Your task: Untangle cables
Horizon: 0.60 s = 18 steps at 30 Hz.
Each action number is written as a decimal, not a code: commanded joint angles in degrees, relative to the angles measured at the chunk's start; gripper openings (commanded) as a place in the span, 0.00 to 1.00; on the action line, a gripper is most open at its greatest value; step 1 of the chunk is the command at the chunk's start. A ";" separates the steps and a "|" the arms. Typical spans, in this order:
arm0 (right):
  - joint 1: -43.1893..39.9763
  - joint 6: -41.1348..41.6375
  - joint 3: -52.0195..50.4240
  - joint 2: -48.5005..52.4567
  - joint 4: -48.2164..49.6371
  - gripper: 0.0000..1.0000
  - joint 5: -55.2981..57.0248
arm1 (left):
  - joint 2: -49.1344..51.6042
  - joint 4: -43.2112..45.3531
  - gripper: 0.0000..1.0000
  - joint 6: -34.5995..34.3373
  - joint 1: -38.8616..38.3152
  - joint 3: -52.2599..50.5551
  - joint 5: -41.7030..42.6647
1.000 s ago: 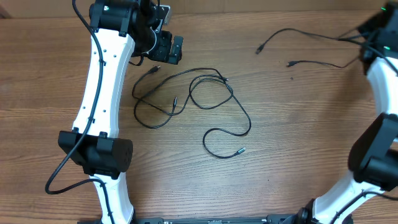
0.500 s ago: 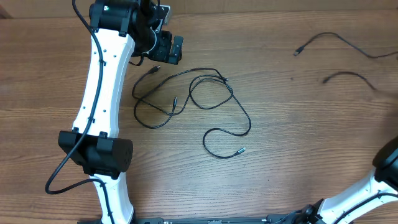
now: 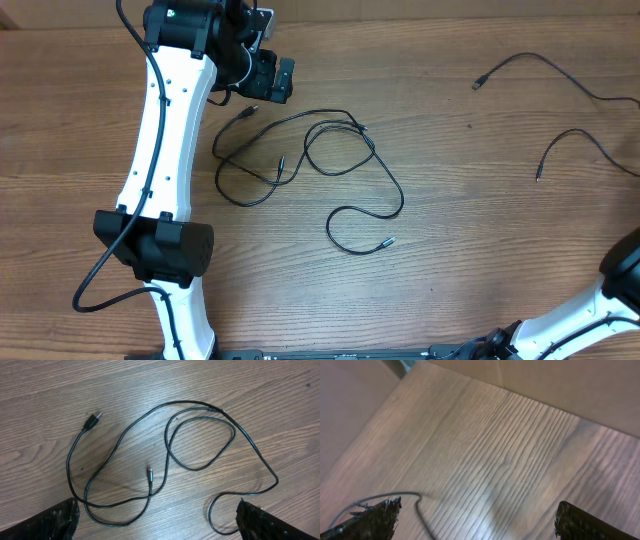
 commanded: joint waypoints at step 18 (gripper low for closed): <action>9.27 -12.04 1.44 -16.17 -26.12 1.00 -4.66 | -1.16 0.11 1.00 0.94 -0.13 0.94 0.83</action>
